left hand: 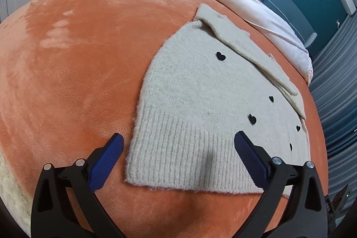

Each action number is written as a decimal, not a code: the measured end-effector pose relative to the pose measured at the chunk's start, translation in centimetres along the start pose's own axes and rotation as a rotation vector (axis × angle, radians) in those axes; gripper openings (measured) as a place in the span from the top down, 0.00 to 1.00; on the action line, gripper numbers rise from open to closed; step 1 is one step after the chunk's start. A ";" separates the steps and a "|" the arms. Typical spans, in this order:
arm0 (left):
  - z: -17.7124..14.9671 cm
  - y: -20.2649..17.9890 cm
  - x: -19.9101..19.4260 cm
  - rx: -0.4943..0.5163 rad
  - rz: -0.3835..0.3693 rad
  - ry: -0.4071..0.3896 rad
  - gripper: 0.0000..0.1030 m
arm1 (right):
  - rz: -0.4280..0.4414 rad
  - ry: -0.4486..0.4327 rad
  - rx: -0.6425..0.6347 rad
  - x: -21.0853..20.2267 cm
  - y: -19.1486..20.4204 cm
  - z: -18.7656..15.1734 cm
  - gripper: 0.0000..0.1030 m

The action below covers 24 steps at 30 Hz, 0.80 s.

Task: Fold small clothes
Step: 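Open both grippers and move them to the ribbed hem, then grasp the ribbed hem with both grippers and fold it toward the collar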

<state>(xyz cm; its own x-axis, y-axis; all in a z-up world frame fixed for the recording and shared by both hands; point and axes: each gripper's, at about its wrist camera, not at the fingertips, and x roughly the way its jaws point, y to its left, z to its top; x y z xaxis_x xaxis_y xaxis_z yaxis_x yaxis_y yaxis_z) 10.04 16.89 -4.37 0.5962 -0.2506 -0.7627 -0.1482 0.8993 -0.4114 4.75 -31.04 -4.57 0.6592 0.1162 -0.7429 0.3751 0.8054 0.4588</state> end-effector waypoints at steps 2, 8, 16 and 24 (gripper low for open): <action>0.3 -0.2 0.1 -0.004 0.020 0.011 0.21 | -0.022 0.005 0.017 0.1 0.1 0.2 0.38; 1.2 0.1 0.4 -0.024 0.015 0.079 0.74 | -0.018 0.047 0.087 0.3 -0.3 0.4 0.81; 1.2 0.4 -1.5 -0.003 0.018 0.095 0.91 | -0.034 0.021 0.068 -1.5 0.1 0.4 0.93; 1.2 1.8 -1.1 -0.040 0.041 0.133 0.82 | -0.005 0.049 0.096 -1.5 -0.8 0.3 0.86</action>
<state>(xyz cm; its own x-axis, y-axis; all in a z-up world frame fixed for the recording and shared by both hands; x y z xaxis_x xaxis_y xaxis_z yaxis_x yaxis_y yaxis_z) 10.04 19.18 -3.64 0.4793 -0.2617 -0.8377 -0.2035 0.8954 -0.3961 3.67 -31.98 -3.68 0.6253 0.1422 -0.7673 0.4407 0.7471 0.4976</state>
